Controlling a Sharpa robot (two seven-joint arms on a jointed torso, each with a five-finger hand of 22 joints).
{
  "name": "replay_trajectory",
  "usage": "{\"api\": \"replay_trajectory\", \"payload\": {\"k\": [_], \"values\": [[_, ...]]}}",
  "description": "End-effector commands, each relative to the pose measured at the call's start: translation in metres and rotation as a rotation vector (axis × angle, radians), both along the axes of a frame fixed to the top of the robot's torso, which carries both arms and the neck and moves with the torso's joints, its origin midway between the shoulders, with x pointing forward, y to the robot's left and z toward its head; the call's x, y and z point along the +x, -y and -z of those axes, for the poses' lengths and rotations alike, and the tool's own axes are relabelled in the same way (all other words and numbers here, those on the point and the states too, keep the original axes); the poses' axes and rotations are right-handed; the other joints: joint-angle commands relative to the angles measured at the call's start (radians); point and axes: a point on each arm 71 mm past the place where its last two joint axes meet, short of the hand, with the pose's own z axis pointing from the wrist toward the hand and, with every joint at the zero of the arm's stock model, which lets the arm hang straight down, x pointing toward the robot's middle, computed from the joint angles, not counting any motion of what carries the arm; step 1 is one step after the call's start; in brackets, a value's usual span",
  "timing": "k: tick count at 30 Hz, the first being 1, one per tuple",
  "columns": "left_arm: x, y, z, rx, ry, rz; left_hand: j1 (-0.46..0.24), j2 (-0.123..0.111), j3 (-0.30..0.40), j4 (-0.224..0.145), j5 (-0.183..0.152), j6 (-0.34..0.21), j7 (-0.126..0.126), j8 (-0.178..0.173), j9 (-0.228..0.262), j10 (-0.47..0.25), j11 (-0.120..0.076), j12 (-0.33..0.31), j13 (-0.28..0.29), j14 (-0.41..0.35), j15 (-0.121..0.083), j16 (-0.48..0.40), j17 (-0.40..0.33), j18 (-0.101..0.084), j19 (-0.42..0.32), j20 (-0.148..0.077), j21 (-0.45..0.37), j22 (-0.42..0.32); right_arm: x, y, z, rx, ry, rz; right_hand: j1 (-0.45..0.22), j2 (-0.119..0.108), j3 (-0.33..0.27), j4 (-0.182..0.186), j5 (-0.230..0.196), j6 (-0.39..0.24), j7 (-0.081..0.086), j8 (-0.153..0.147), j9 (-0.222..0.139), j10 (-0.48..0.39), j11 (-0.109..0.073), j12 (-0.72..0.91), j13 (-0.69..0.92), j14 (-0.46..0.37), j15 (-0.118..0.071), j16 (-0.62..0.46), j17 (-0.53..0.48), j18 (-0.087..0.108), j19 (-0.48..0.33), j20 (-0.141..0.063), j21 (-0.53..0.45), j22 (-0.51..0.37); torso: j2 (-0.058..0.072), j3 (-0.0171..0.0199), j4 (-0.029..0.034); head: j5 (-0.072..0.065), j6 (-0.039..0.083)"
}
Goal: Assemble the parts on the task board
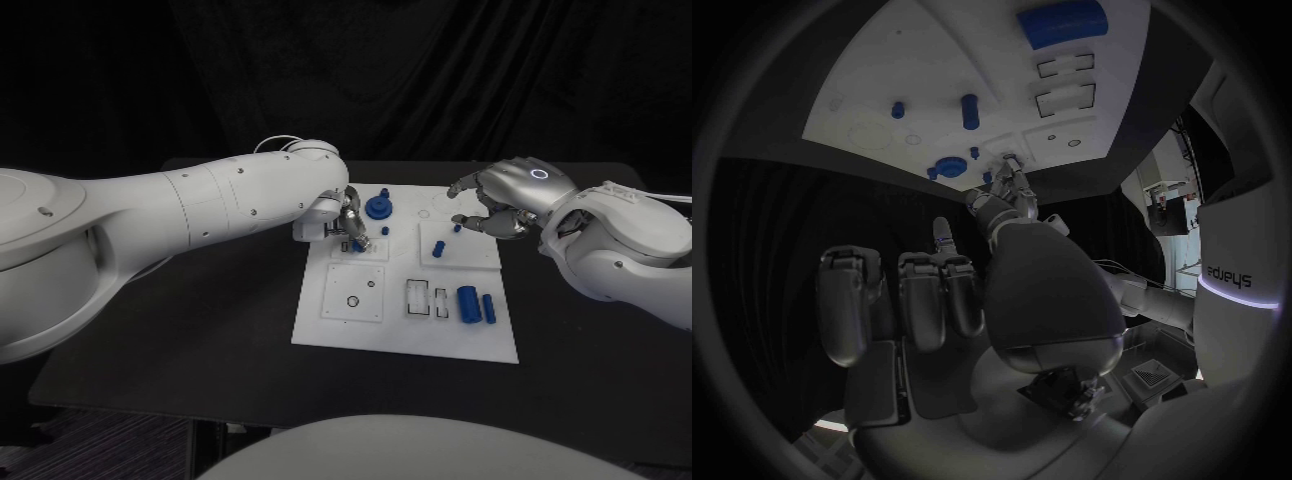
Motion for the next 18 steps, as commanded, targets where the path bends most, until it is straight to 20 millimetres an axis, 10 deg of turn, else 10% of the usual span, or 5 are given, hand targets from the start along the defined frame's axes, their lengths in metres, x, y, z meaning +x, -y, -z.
{"api": "replay_trajectory", "payload": {"k": [1, 18], "values": [[-0.0021, 0.0019, 0.0052, -0.007, -0.011, 0.006, -0.002, 0.008, 0.171, -0.178, -0.006, -0.002, -0.005, -0.007, -0.001, 0.104, -0.002, 0.003, 0.263, 0.106, -0.004, 0.003, 0.263, 0.004, -0.005, 0.002, -0.005, 0.074, 0.0006, 0.0012, 0.0016, -0.005, -0.010, 0.022, 0.004, 0.008, 0.006, 0.001, 0.004, 0.008, 0.000, 0.001, -0.001, 0.104, -0.009, 0.003, 0.263, 0.104, -0.006, 0.003, 0.263, 0.012, 0.058, -0.007, -0.007, 0.236, 0.000, 0.0000, -0.0007, 0.001, 0.000], [-0.0034, 0.0031, 0.0104, -0.004, -0.026, 0.011, -0.003, 0.009, 0.171, -0.178, -0.008, -0.001, -0.004, -0.008, -0.001, 0.104, -0.001, 0.003, 0.263, 0.106, -0.003, 0.003, 0.263, 0.005, -0.007, 0.002, -0.008, 0.072, 0.0011, 0.0013, 0.0026, -0.012, -0.017, 0.025, 0.005, 0.008, 0.006, 0.001, 0.003, 0.008, 0.000, 0.001, -0.002, 0.104, -0.009, 0.003, 0.263, 0.104, -0.006, 0.003, 0.263, 0.013, 0.057, -0.007, -0.009, 0.235, 0.001, 0.0000, -0.0001, 0.000, 0.000]]}}
